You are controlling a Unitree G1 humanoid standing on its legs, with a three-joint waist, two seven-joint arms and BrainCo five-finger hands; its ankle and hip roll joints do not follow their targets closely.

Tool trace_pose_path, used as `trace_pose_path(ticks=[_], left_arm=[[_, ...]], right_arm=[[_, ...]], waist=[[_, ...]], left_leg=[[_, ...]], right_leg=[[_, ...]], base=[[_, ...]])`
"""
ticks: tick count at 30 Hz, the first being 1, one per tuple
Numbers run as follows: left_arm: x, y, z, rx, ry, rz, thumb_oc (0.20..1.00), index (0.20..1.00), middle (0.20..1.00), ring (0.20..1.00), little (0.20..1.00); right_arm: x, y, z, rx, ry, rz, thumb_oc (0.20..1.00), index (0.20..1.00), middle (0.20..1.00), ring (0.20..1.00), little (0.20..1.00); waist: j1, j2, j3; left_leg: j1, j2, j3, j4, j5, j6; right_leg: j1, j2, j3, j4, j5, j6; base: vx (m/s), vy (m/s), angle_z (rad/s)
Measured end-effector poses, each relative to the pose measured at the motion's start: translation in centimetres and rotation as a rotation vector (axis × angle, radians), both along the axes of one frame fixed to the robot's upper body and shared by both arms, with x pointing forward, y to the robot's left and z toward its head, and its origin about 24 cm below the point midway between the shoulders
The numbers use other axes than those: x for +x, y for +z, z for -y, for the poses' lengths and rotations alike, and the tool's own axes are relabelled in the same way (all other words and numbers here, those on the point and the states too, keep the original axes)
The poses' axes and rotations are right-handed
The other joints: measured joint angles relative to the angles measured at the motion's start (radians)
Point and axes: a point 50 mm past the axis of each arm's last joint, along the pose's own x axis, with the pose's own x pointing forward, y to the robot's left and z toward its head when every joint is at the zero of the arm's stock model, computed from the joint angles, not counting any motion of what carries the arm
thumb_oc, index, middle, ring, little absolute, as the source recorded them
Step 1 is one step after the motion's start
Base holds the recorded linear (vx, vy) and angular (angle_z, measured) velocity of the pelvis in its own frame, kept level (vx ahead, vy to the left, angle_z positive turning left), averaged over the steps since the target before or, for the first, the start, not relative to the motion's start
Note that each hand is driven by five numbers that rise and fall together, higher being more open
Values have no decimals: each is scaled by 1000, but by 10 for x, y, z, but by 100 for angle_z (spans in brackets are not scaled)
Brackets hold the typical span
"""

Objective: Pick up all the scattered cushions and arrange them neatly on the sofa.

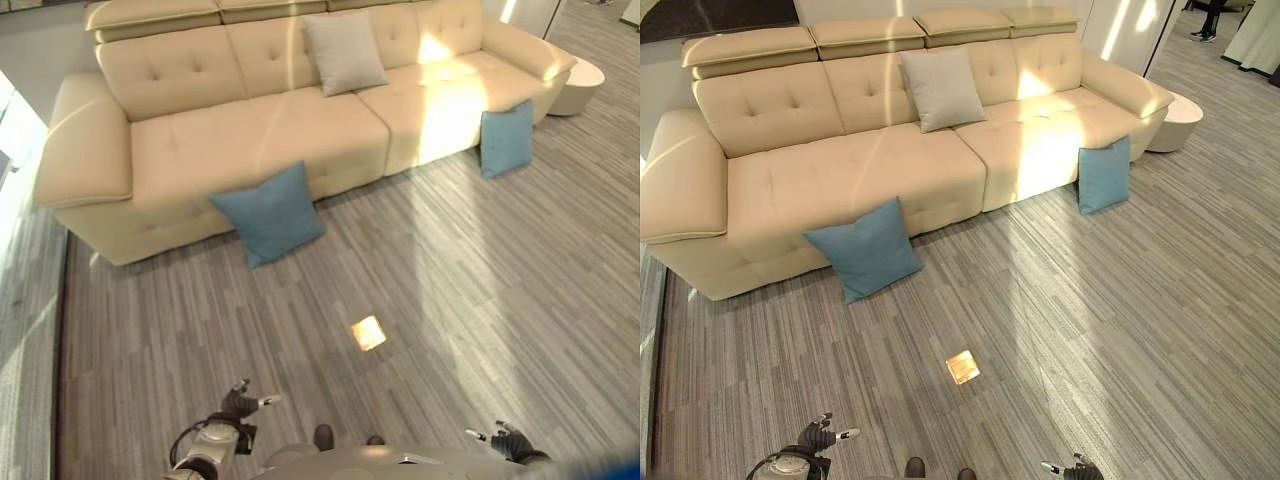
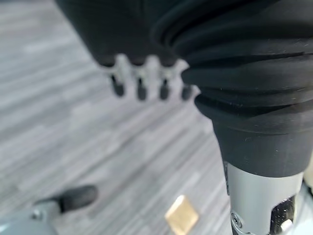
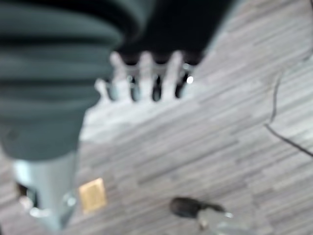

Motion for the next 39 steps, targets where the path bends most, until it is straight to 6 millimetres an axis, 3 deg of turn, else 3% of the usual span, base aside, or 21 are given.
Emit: trace_pose_path(ticks=[11,15,16,19,22,23,24,25,27,31,32,33,34,35,36,38,39], left_arm=[[-1,-1,2,1,-8,-9,1000,1000,1000,1000,1000],[-18,-6,0,6,-2,-56,1000,1000,1000,1000,1000],[-30,-9,-2,10,9,-96,1000,1000,1000,1000,1000],[-34,-10,-2,10,12,-104,1000,1000,1000,1000,1000],[-31,-10,0,5,10,-98,1000,1000,1000,1000,1000],[-23,-9,3,0,5,-84,1000,1000,1000,1000,1000],[6,-2,9,-5,-24,-18,1000,1000,1000,1000,1000],[15,2,6,1,-21,8,1000,1000,1000,1000,1000],[1,-3,5,-1,-9,-35,1000,1000,1000,1000,1000],[-1,-3,5,-3,-9,-42,1000,1000,1000,1000,1000],[0,-4,6,-15,-16,-45,1000,1000,1000,1000,1000],[0,-4,7,-19,-20,-46,1000,1000,1000,1000,1000],[3,-2,4,-11,-22,-40,1000,1000,1000,1000,1000],[8,-1,3,-6,-27,-30,1000,1000,1000,1000,1000],[14,2,2,0,-36,-18,1000,1000,1000,1000,1000],[16,1,5,-2,-49,-22,1000,1000,1000,1000,1000],[16,1,5,-2,-49,-22,1000,1000,1000,1000,1000]], right_arm=[[-1,0,0,-3,1,-7,1000,1000,1000,1000,1000],[0,-1,-3,-12,73,-23,1000,1000,1000,1000,1000],[8,0,-4,-11,84,-6,1000,1000,1000,1000,1000],[14,1,-5,-11,88,7,1000,1000,1000,1000,1000],[23,3,-5,-13,93,29,1000,1000,1000,1000,1000],[29,5,-5,-13,97,51,1000,1000,1000,1000,1000],[29,5,-4,-16,95,47,1000,1000,1000,1000,1000],[40,7,-6,-13,103,79,1000,1000,1000,1000,1000],[46,7,-13,3,113,90,1000,1000,1000,1000,1000],[44,6,-14,8,111,83,1000,1000,1000,1000,1000],[48,7,-15,7,114,88,1000,1000,1000,1000,1000],[53,8,-17,11,129,96,1000,1000,1000,1000,1000],[58,9,-20,16,162,106,1000,1000,1000,1000,1000],[56,8,-22,16,191,96,1000,1000,1000,1000,1000],[57,8,-24,13,211,92,1000,1000,1000,1000,1000],[61,10,-25,15,221,109,1000,1000,1000,1000,1000],[61,10,-25,15,221,109,1000,1000,1000,1000,1000]], waist=[[6,-2,2],[26,-10,9],[48,-7,13],[54,-11,25],[67,-11,44],[62,-17,65],[57,-41,90],[48,-34,106],[39,-19,105],[33,-27,97],[27,-3,106],[21,24,104],[19,27,103],[15,21,99],[14,12,103],[1,18,107],[1,18,107]], left_leg=[[1,0,-8,0,0,0],[-4,-1,-40,0,5,-11],[-17,2,-50,0,7,-18],[-31,3,-78,0,12,-31],[-66,3,-101,11,27,-38],[-122,-18,-102,79,38,-64],[-177,-42,-70,128,56,-114],[-195,23,111,160,9,-75],[-89,42,71,41,-2,-35],[-39,2,51,-5,-10,14],[-17,12,46,-5,-16,24],[-2,25,44,0,-25,38],[10,18,33,1,-29,50],[12,3,15,1,-39,69],[15,-11,1,1,-46,81],[26,-8,-31,0,-58,59],[26,-8,-31,0,-58,59]], right_leg=[[4,0,-6,0,-3,-2],[15,3,-35,0,-11,-5],[12,7,-42,0,-13,-5],[6,9,-72,0,-17,-11],[-14,11,-103,3,-14,-18],[-17,-8,-152,6,-13,-20],[-40,-42,-198,3,-8,-29],[-52,-41,-220,5,-9,-48],[-11,-32,-206,5,-21,-15],[3,-64,-189,41,-38,17],[-31,-67,-171,142,-58,37],[-127,-66,-139,359,-97,55],[-224,-84,-105,557,-138,81],[-279,-95,-69,652,-147,91],[-339,-87,-6,722,-148,90],[-390,-18,97,652,-157,76],[-390,-18,97,652,-157,76]], base=[[1,-4,1],[-12,-53,22],[-31,-68,29],[-29,-32,32],[-98,27,41],[-103,71,96],[106,77,121],[210,117,66],[219,141,4],[131,191,5],[81,153,7],[103,144,14],[130,114,32],[210,78,44],[233,12,57],[240,-57,41],[212,-89,30]])
